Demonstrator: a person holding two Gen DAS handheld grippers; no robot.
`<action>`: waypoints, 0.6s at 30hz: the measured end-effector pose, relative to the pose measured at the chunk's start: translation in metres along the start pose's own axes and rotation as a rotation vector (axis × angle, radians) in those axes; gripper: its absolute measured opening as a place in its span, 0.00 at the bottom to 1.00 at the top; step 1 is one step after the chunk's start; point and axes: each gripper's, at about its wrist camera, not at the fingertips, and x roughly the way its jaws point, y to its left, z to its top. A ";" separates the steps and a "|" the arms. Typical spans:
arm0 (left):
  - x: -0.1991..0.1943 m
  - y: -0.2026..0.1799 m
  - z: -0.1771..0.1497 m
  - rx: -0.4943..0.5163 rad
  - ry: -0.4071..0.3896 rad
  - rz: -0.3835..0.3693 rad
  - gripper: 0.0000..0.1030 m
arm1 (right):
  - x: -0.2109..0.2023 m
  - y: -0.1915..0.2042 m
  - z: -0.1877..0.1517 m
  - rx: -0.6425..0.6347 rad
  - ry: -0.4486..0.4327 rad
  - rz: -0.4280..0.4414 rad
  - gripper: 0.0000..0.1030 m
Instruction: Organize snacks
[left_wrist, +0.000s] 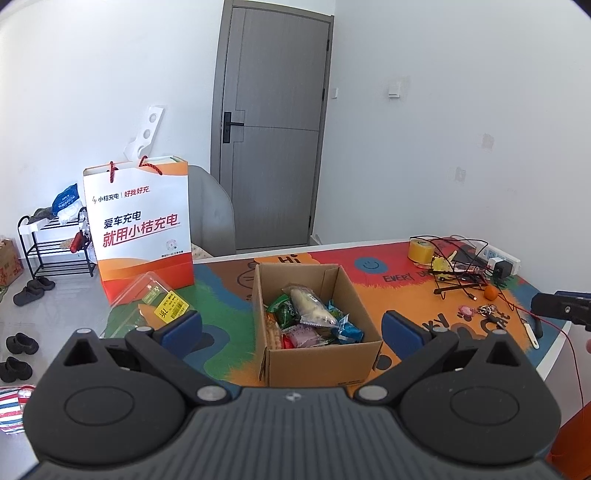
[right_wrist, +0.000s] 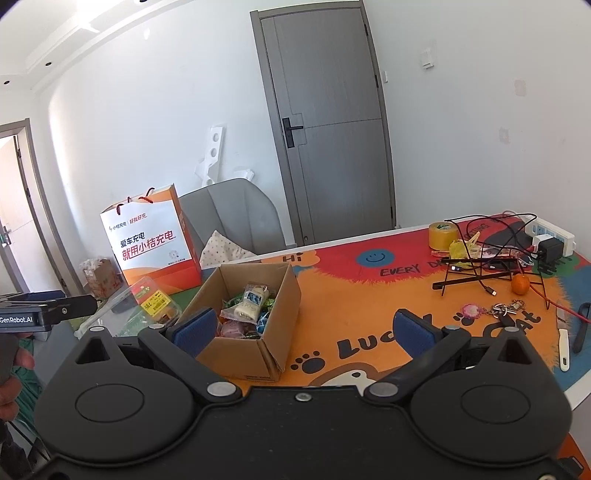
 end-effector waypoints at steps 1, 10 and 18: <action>0.000 0.000 -0.001 0.002 0.002 -0.001 1.00 | 0.000 0.000 0.000 0.001 -0.002 0.003 1.00; 0.000 -0.001 -0.002 0.004 0.004 -0.001 1.00 | 0.000 0.003 -0.002 -0.021 -0.009 -0.024 1.00; 0.000 0.000 -0.002 0.005 0.005 -0.004 1.00 | 0.000 0.005 -0.003 -0.029 -0.009 -0.028 1.00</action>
